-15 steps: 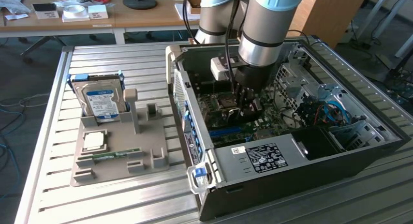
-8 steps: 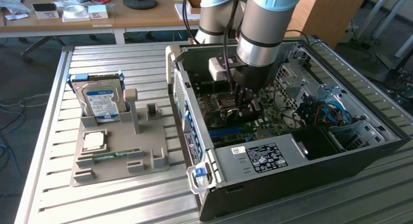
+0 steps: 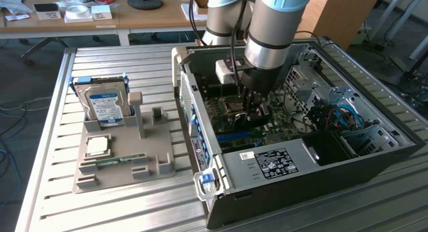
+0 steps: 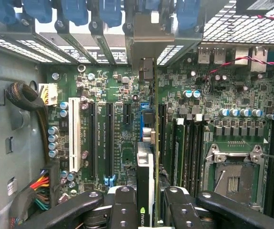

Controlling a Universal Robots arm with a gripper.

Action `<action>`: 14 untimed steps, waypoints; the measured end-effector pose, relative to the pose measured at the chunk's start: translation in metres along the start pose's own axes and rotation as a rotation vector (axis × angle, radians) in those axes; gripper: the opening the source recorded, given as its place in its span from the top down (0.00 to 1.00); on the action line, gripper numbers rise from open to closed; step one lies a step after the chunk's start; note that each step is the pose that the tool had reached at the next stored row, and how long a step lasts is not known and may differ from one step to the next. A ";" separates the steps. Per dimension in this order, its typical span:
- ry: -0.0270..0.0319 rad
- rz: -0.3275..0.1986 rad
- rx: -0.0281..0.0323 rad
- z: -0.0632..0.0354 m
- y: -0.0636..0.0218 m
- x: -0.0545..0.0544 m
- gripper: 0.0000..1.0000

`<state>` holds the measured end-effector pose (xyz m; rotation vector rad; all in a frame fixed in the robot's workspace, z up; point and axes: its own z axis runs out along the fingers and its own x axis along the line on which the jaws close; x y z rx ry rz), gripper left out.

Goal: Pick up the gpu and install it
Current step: 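Insert the gpu into the slot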

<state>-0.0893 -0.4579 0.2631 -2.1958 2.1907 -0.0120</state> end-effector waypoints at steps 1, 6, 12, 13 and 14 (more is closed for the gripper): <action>0.0000 0.000 0.0000 0.0000 0.0005 0.000 0.73; 0.0000 0.000 -0.0001 0.0000 0.0007 0.000 0.73; 0.0000 0.000 0.0000 -0.0001 0.0016 0.001 0.73; 0.0000 0.000 0.0000 -0.0001 0.0016 0.001 0.73; 0.0000 0.000 0.0000 -0.0001 0.0020 0.001 0.73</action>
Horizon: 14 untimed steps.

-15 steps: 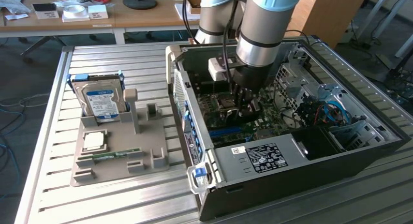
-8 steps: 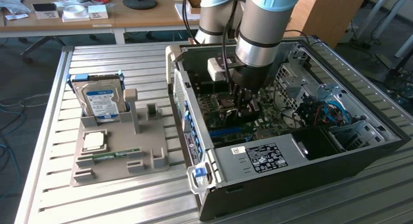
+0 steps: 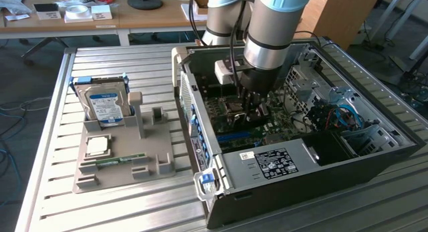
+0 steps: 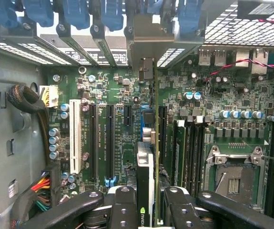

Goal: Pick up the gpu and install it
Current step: 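Insert the gpu into the slot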

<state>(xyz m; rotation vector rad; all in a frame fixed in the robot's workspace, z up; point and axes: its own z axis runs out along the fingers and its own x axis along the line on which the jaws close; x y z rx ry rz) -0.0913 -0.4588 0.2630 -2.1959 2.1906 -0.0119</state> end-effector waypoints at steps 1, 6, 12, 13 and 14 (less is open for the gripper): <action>0.0000 0.000 -0.0001 0.0000 0.0008 0.000 0.73; 0.0000 0.000 0.0000 -0.0001 0.0042 0.000 0.73; -0.0002 0.000 0.0001 0.0005 0.0062 0.000 0.73; -0.0001 0.000 0.0001 0.0011 0.0065 0.000 0.73; 0.0000 0.000 0.0000 0.0016 0.0066 0.000 0.73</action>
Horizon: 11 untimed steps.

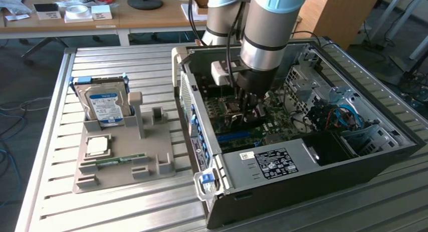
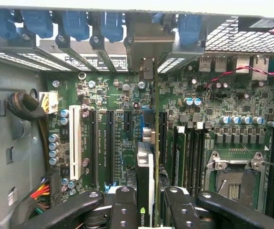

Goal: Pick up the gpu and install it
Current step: 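Insert the gpu into the slot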

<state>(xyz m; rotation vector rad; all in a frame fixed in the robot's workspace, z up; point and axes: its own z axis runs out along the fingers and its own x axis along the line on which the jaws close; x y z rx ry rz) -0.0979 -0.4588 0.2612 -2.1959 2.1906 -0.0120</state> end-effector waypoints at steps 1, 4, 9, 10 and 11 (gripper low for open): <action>0.0001 0.000 -0.0001 0.0003 0.0002 0.000 0.73; 0.0002 0.000 -0.0002 0.0005 0.0002 0.000 0.73; -0.0001 0.000 0.0000 0.0020 0.0003 0.000 0.73; 0.0000 0.000 -0.0001 0.0025 0.0003 0.000 0.73; -0.0001 0.000 -0.0001 0.0034 0.0003 0.000 0.73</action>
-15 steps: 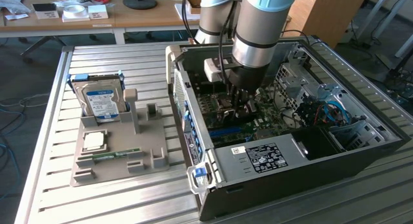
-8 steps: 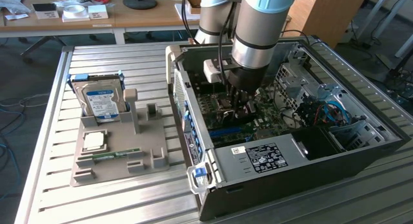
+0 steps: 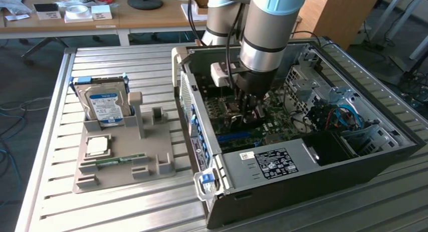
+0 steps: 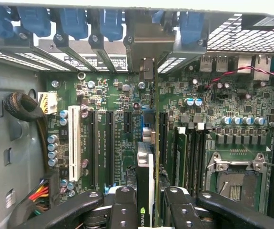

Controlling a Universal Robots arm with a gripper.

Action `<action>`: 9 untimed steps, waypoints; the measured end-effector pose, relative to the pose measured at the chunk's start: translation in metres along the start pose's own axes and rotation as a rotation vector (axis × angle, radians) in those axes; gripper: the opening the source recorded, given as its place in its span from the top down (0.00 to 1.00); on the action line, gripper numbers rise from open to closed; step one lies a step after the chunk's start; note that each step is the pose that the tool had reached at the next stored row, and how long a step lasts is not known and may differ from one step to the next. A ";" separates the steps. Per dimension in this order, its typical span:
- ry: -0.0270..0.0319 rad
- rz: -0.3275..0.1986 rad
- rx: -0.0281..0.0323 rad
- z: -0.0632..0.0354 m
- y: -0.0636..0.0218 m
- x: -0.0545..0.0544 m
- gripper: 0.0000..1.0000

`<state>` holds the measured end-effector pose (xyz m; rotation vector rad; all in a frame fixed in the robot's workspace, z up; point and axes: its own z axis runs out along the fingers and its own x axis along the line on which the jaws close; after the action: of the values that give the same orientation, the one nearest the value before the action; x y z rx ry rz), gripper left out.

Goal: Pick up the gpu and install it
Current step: 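Insert the gpu into the slot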

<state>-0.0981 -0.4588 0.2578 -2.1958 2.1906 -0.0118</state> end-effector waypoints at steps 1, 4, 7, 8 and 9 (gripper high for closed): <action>0.0000 0.000 0.0000 0.0009 0.0001 0.000 0.73; 0.0002 0.000 0.0000 0.0061 0.0002 0.000 0.73; 0.0006 0.000 -0.0001 0.0075 0.0003 0.000 0.73; 0.0007 0.000 -0.0001 0.0078 0.0003 0.000 0.73; 0.0009 0.000 0.0000 0.0080 0.0003 0.000 0.73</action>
<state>-0.0981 -0.4589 0.2497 -2.1963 2.1910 -0.0127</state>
